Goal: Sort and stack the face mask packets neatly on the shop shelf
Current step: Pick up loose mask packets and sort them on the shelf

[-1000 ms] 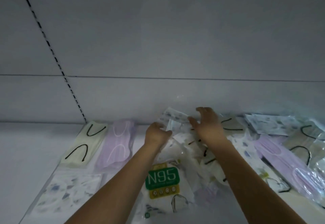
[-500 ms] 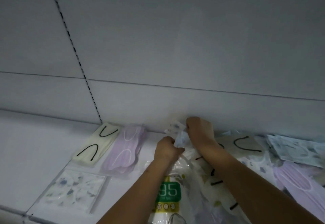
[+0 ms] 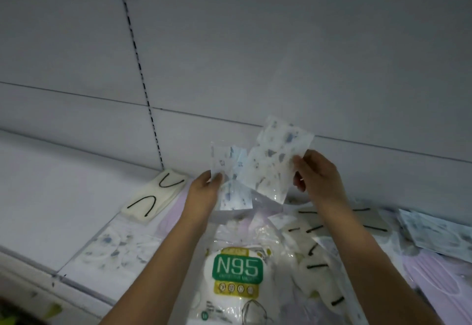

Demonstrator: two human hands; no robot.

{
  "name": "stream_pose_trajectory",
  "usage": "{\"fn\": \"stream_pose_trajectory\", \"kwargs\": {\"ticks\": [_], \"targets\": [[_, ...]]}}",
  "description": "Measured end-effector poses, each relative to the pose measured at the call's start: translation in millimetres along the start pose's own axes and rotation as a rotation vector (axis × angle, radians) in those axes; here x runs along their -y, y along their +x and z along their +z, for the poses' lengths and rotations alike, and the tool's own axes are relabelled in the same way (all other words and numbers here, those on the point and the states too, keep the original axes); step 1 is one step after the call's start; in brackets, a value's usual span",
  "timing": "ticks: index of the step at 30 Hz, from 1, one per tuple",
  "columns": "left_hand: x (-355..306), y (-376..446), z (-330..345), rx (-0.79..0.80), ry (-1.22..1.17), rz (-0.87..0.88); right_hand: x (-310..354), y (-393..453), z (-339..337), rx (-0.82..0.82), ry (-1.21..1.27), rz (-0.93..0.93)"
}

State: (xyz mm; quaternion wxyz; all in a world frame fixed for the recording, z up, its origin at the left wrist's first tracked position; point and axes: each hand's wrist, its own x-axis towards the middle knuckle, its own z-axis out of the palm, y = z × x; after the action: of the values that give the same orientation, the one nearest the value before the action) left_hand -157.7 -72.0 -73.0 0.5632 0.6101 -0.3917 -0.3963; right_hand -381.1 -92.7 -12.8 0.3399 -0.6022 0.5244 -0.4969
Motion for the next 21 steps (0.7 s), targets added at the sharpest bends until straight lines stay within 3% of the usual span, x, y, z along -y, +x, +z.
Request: {"fn": "stream_pose_trajectory", "kwargs": {"ticks": [3,6,8,11,17,21], "targets": [[-3.6,-24.5,-11.9,0.15,-0.124,-0.148,-3.8,-16.0,25.2,0.15,-0.227,-0.005],[-3.3,-52.5,-28.4,0.169,-0.051,-0.008,-4.3,-35.1,54.5,0.203,-0.254,-0.023],[0.2,-66.3,-46.3,0.092,-0.139,-0.012,-5.2,-48.7,73.8,0.269,-0.224,0.016],[8.3,-80.7,-78.3,-0.047,-0.282,-0.066,-1.4,-75.9,106.6,0.494,-0.138,0.089],[31.5,-92.2,-164.6,-0.275,-0.335,-0.136,6.1,-105.9,181.7,0.665,-0.254,-0.012],[51.5,-86.5,-217.2,-0.405,-0.091,-0.124,6.0,-120.6,218.1,0.553,-0.214,0.059]]}}
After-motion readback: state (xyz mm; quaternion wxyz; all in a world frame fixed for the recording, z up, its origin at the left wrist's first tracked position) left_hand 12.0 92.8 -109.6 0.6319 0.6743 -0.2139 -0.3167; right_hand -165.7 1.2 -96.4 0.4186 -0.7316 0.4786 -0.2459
